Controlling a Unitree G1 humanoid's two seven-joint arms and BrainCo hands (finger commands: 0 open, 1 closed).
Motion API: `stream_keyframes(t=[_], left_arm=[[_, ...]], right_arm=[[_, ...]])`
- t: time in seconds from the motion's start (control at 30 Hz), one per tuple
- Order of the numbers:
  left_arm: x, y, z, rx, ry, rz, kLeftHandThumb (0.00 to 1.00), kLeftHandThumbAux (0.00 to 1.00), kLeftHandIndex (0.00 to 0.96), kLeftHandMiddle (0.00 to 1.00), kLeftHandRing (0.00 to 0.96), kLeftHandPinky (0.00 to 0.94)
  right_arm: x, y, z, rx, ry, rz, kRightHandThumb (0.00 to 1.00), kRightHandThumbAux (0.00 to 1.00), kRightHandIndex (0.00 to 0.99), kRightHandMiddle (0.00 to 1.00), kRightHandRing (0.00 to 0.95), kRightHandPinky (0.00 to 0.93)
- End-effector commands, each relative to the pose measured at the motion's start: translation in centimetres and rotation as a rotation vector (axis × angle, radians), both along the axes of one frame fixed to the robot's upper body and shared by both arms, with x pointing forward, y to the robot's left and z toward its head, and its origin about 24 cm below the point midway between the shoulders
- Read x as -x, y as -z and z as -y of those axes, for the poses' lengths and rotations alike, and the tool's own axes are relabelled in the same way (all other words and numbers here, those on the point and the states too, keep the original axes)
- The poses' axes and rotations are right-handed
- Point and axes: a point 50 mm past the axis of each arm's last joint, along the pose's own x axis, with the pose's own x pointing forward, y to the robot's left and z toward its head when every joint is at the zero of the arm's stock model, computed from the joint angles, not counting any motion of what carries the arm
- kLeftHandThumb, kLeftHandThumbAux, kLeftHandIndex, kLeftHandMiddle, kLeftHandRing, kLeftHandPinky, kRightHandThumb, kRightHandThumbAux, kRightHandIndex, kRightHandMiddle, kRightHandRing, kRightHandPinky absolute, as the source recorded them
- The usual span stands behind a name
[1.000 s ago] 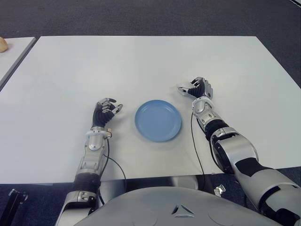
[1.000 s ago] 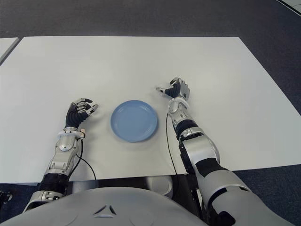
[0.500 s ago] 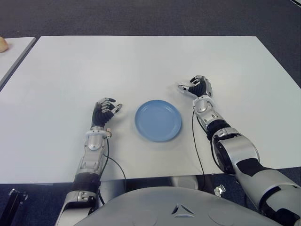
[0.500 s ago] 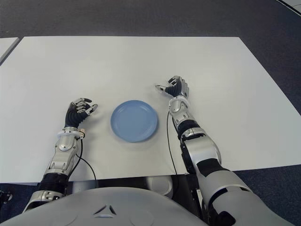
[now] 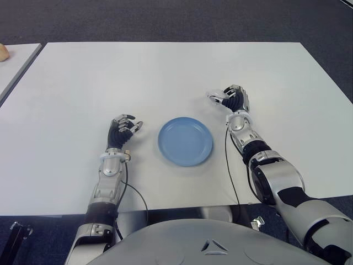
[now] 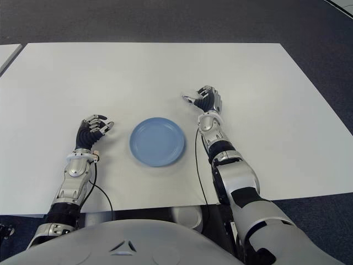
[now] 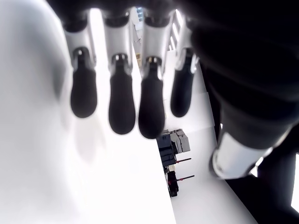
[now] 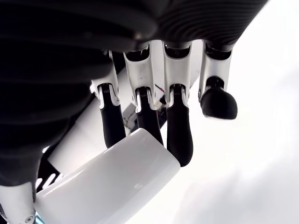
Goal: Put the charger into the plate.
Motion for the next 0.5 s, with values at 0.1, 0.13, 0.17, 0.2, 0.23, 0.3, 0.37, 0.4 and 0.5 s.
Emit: stream_keyframes(t=[0.1, 0.13, 0.17, 0.2, 0.23, 0.3, 0.37, 0.4, 0.5], left_arm=[[-0.1, 0.2, -0.2, 0.002, -0.022, -0.009, 0.711, 0.717, 0.434, 0.639, 0.633, 0.626], [-0.1, 0.2, -0.2, 0.002, -0.023, -0.009, 0.711, 0.717, 0.434, 0.639, 0.633, 0.627], [-0.1, 0.2, -0.2, 0.003, -0.023, -0.01, 0.711, 0.717, 0.434, 0.64, 0.635, 0.628], [-0.1, 0.2, -0.2, 0.004, -0.024, -0.011, 0.711, 0.717, 0.434, 0.641, 0.636, 0.629], [-0.1, 0.2, -0.2, 0.004, -0.025, -0.011, 0.711, 0.717, 0.434, 0.642, 0.637, 0.63], [-0.1, 0.2, -0.2, 0.006, -0.025, -0.013, 0.711, 0.717, 0.434, 0.644, 0.639, 0.633], [-0.1, 0.2, -0.2, 0.007, -0.026, -0.013, 0.71, 0.717, 0.434, 0.647, 0.64, 0.63], [-0.1, 0.2, -0.2, 0.007, -0.026, -0.013, 0.71, 0.717, 0.434, 0.648, 0.64, 0.629], [-0.1, 0.2, -0.2, 0.005, -0.024, -0.012, 0.71, 0.717, 0.434, 0.649, 0.639, 0.626]], right_arm=[[0.2, -0.7, 0.0, -0.034, 0.001, 0.081, 0.7, 0.729, 0.436, 0.763, 0.786, 0.781], [0.2, -1.1, -0.1, -0.041, -0.004, 0.105, 0.701, 0.729, 0.435, 0.761, 0.784, 0.778], [0.2, -1.4, -0.1, -0.045, -0.008, 0.121, 0.701, 0.729, 0.435, 0.758, 0.781, 0.775], [0.2, -1.7, -0.2, -0.05, -0.014, 0.139, 0.701, 0.729, 0.435, 0.755, 0.778, 0.773], [0.2, -1.9, -0.3, -0.053, -0.018, 0.152, 0.701, 0.729, 0.435, 0.754, 0.777, 0.773], [0.4, -2.3, -0.4, -0.06, -0.029, 0.173, 0.701, 0.729, 0.435, 0.752, 0.775, 0.775], [0.7, -2.7, -0.6, -0.071, -0.05, 0.206, 0.702, 0.728, 0.436, 0.756, 0.781, 0.789], [0.9, -3.0, -0.9, -0.076, -0.063, 0.223, 0.703, 0.728, 0.436, 0.758, 0.784, 0.796], [1.4, -3.6, -1.4, -0.084, -0.09, 0.25, 0.703, 0.727, 0.436, 0.763, 0.79, 0.802]])
